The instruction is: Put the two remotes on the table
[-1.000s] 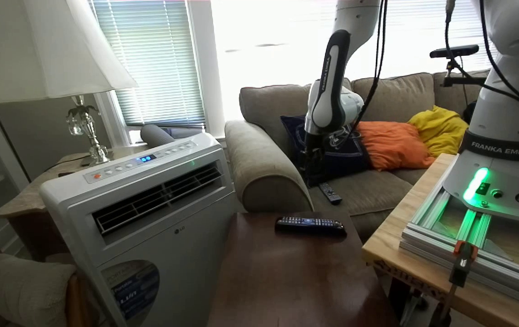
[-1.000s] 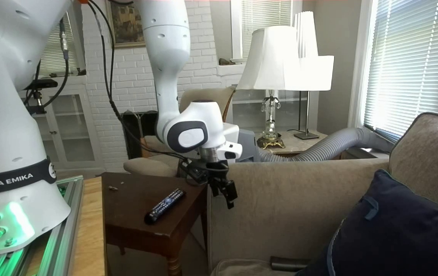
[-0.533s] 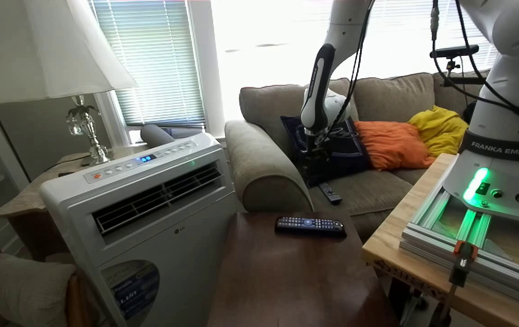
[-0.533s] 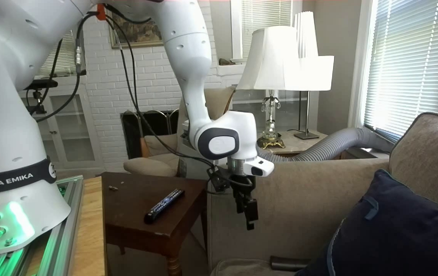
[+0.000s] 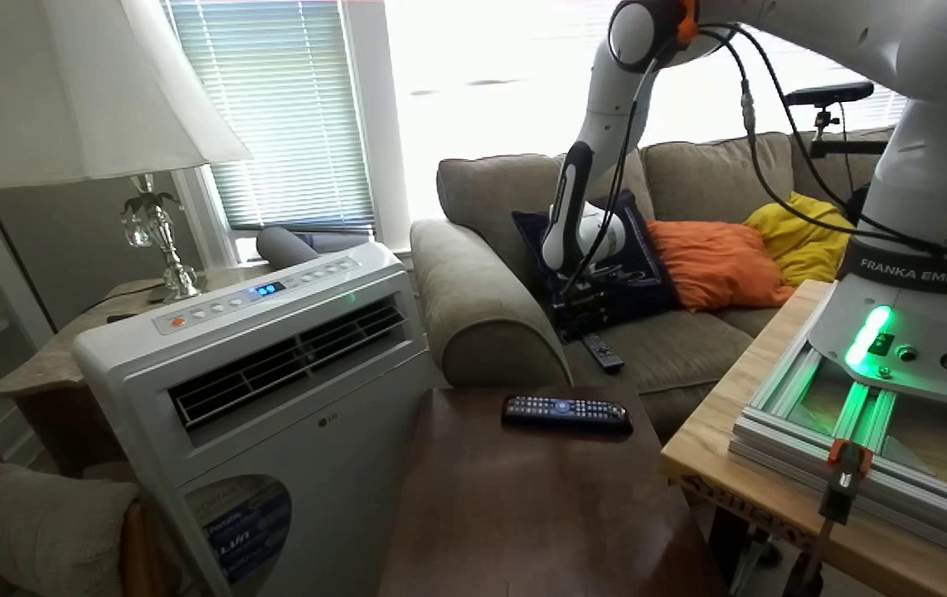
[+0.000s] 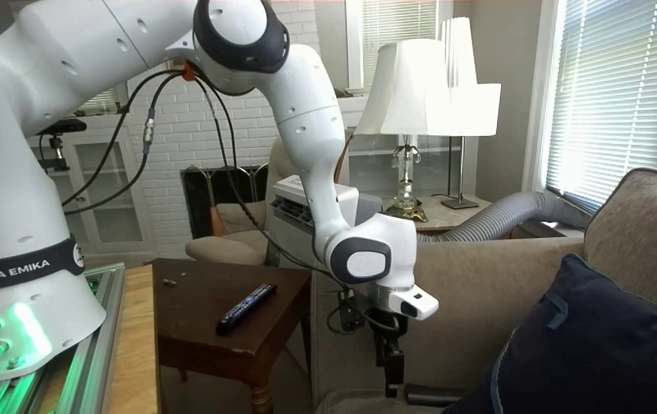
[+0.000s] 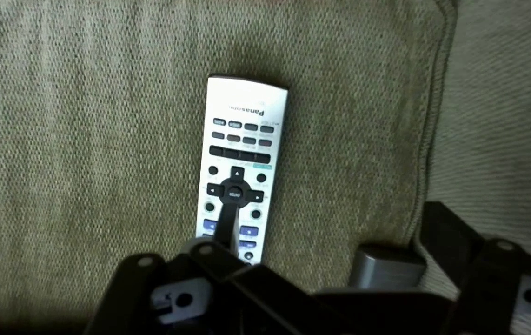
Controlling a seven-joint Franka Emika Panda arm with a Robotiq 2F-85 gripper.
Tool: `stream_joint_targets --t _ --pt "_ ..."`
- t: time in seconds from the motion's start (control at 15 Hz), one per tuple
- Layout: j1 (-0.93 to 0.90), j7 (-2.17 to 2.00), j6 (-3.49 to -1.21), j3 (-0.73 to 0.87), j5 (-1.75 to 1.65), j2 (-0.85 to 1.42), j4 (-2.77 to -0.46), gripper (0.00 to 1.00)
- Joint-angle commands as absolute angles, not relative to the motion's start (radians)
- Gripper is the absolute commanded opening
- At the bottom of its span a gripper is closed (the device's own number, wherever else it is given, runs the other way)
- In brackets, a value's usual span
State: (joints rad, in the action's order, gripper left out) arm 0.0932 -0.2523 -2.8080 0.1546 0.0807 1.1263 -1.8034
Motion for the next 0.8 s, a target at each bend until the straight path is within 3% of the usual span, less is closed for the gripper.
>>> stream_joint_targets --t 0.0,0.27,0.67,0.73 --pt "0.068 -0.339 -2.68 0.22 0.113 1.266 -1.619 1.0" --pt "0.075 -0.422 -2.539 0.271 0.102 1.344 -1.492 1.0" --pt "0.108 -0.456 -2.505 0.264 0.1 1.465 -1.314 1.0" --pt "0.109 -0.462 -2.498 0.265 0.099 1.486 -1.288 0.87"
